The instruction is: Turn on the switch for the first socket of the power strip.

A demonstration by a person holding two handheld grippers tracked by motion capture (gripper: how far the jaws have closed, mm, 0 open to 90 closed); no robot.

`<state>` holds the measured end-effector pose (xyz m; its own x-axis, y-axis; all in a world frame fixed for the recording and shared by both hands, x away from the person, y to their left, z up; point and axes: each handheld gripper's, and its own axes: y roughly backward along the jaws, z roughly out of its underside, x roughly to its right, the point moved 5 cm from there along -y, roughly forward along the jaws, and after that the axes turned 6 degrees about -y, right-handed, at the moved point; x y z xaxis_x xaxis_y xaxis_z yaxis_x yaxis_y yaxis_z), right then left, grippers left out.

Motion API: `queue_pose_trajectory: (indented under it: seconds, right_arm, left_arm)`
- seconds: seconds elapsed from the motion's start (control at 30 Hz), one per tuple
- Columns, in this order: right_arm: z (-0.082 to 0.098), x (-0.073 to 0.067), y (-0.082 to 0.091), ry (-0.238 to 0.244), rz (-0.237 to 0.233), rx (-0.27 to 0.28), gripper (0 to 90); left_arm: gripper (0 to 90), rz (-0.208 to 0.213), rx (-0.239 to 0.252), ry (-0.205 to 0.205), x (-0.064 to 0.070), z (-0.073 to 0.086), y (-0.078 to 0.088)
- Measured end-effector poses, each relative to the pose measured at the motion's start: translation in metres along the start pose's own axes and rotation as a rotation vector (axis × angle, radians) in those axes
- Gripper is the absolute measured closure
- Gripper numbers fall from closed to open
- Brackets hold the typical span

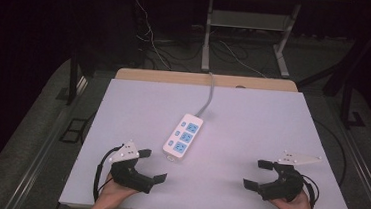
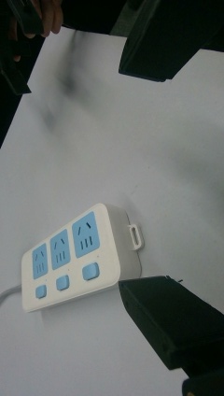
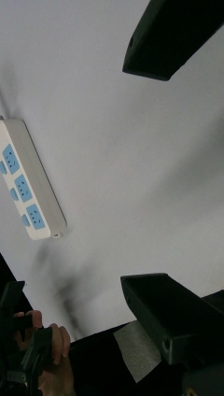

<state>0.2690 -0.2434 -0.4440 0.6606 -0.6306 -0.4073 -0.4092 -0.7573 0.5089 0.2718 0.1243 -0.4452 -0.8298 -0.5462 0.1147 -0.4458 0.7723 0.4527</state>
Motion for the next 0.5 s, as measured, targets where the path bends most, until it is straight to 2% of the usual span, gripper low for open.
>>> queue_pose_trajectory:
  seconds: [0.5]
  right_arm:
    - [0.0016,0.0013,0.0013,0.004,0.005,-0.004,0.3]
  left_arm:
    - [0.0,0.017,-0.009,-0.011,0.0049,-0.0007,-0.0015]
